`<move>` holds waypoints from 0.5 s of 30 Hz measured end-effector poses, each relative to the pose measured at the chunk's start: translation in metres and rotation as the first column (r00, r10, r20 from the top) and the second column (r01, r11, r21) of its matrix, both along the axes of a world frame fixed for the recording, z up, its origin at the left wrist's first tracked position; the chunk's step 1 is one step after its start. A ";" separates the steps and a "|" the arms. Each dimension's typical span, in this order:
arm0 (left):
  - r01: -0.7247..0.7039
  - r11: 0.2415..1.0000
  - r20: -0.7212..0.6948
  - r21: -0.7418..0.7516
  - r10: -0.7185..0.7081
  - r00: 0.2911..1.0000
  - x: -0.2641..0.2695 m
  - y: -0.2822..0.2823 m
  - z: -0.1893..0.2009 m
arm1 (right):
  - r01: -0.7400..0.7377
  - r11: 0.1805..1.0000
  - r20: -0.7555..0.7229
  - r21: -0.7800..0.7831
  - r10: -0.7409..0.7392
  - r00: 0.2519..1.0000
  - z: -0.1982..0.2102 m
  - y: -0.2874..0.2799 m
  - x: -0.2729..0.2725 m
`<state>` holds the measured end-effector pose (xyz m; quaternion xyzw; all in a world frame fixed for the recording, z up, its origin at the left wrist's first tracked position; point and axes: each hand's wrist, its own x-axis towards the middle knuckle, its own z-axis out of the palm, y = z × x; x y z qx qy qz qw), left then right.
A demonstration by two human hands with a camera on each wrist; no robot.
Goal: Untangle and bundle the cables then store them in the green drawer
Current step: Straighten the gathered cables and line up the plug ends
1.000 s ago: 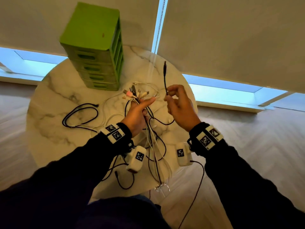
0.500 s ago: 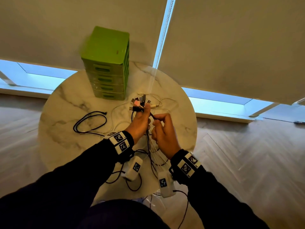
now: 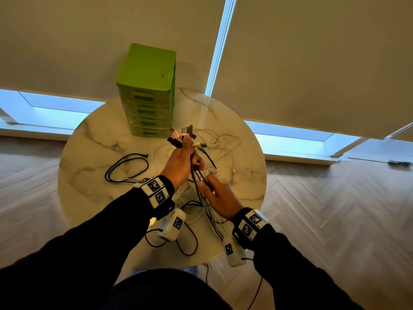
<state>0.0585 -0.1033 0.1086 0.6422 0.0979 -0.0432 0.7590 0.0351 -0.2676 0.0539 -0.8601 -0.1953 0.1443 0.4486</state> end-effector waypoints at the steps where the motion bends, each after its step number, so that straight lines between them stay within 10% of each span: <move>1: 0.009 0.999 0.008 -0.034 -0.008 1.000 -0.001 0.003 0.004 | -0.044 0.998 0.025 -0.047 0.045 0.999 -0.002 -0.002 0.003; 8: -0.122 0.971 0.011 -0.207 0.127 0.992 0.016 0.057 0.036 | -0.269 0.817 -0.234 -0.510 0.169 0.957 -0.017 -0.022 0.023; 15: -0.127 0.992 0.111 0.021 0.124 0.986 0.015 0.091 0.037 | 0.181 0.914 -0.022 -0.364 -0.203 0.979 -0.009 -0.016 0.063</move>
